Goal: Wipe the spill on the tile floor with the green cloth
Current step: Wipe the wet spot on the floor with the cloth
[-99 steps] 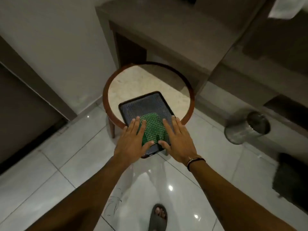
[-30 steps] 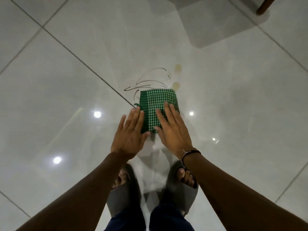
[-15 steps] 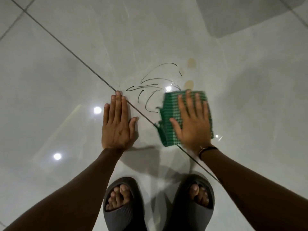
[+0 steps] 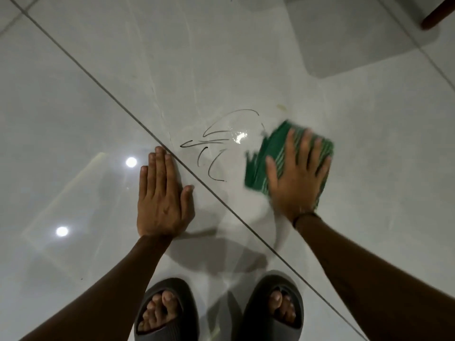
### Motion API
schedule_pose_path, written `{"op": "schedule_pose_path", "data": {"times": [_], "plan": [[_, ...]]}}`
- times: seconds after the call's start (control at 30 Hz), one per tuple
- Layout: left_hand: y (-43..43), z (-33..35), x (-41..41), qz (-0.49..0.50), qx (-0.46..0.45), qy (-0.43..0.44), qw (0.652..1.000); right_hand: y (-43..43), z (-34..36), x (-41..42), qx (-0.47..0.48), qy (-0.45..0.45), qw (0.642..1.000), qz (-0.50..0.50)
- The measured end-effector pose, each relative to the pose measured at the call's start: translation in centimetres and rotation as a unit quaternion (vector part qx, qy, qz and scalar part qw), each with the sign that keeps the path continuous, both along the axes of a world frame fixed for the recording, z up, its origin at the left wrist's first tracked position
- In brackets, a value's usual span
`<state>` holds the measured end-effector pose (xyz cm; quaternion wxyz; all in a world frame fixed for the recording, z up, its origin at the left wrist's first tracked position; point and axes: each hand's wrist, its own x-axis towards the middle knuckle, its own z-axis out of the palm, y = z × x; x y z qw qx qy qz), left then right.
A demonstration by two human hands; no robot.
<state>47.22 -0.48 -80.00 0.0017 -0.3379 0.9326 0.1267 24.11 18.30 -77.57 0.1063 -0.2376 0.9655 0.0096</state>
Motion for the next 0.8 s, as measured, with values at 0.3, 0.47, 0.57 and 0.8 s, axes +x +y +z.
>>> {"op": "schedule_pose_path", "data": {"times": [0.3,0.47,0.57,0.8], "plan": [[-1.8,-0.3,1.5,-0.03,-0.031,0.016,0.999,-5.1,-1.6,3.5,-0.019,-0.013,0.974,0.225],[-2.1,-1.2,0.3,-0.049,-0.023,0.032,0.998,-3.6,-0.3,-3.6,-0.003,0.037,0.999,-0.026],[-3.3,-1.8,0.0,-0.05,-0.028,0.031,0.998,-12.9,-0.8,-5.0,-0.039,0.05,0.997,-0.037],[-2.6,-0.8,1.0,-0.073,-0.01,0.01,0.997,-6.2,-1.5,6.3,0.005,-0.018,0.98,0.198]]}}
